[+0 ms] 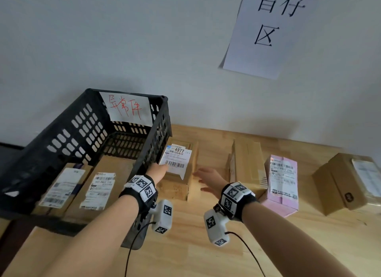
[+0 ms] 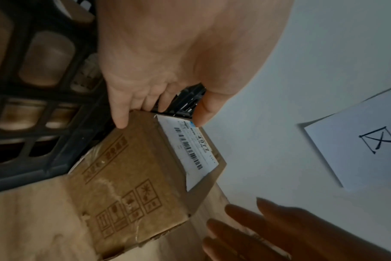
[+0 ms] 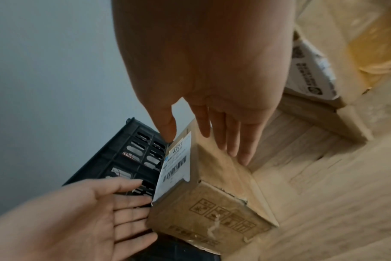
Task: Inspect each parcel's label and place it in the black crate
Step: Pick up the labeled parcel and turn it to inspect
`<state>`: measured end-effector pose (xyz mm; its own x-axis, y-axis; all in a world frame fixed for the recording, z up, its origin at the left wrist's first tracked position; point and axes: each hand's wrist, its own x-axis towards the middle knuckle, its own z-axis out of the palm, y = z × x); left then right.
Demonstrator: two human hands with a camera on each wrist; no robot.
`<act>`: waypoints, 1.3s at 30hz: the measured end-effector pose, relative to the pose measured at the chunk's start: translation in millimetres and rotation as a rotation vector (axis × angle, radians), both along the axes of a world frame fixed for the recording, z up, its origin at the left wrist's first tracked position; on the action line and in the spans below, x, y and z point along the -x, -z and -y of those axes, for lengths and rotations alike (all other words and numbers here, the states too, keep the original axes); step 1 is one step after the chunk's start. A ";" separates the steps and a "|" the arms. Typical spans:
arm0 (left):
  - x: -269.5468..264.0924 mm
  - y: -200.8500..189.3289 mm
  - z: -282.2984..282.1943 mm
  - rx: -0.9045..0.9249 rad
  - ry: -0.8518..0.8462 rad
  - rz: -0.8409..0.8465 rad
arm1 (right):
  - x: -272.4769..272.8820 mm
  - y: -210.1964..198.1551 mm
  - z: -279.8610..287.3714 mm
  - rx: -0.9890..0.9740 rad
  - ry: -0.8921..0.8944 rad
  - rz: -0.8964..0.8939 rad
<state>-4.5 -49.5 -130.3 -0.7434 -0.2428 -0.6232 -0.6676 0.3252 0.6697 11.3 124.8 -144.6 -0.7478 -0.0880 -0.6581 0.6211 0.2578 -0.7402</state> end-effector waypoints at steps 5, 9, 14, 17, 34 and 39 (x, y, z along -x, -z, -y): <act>-2.4 12.1 -7.4 -0.083 -0.022 0.088 | 10.7 9.5 4.1 0.007 -0.018 -0.035; -17.6 20.1 -9.1 -0.049 0.011 0.092 | 1.2 19.6 -14.0 -0.017 0.043 -0.029; -48.4 19.8 -22.9 -0.188 0.023 0.195 | -27.2 14.6 -44.8 -0.076 -0.038 0.003; -74.1 18.2 -39.0 -0.160 0.049 0.220 | -48.8 11.5 -62.4 -0.107 -0.104 0.039; -161.7 24.3 -91.6 -0.141 0.087 0.336 | -120.8 6.2 -113.1 -0.202 -0.440 0.106; -146.1 28.4 -84.4 -0.141 0.072 0.244 | -107.1 2.1 -94.2 -0.187 -0.401 0.061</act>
<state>141.5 34.9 -158.7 -0.5797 -0.0934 -0.8094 -0.7931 0.2924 0.5343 118.4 219.1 -146.8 -0.6382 -0.2391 -0.7318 0.4853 0.6130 -0.6235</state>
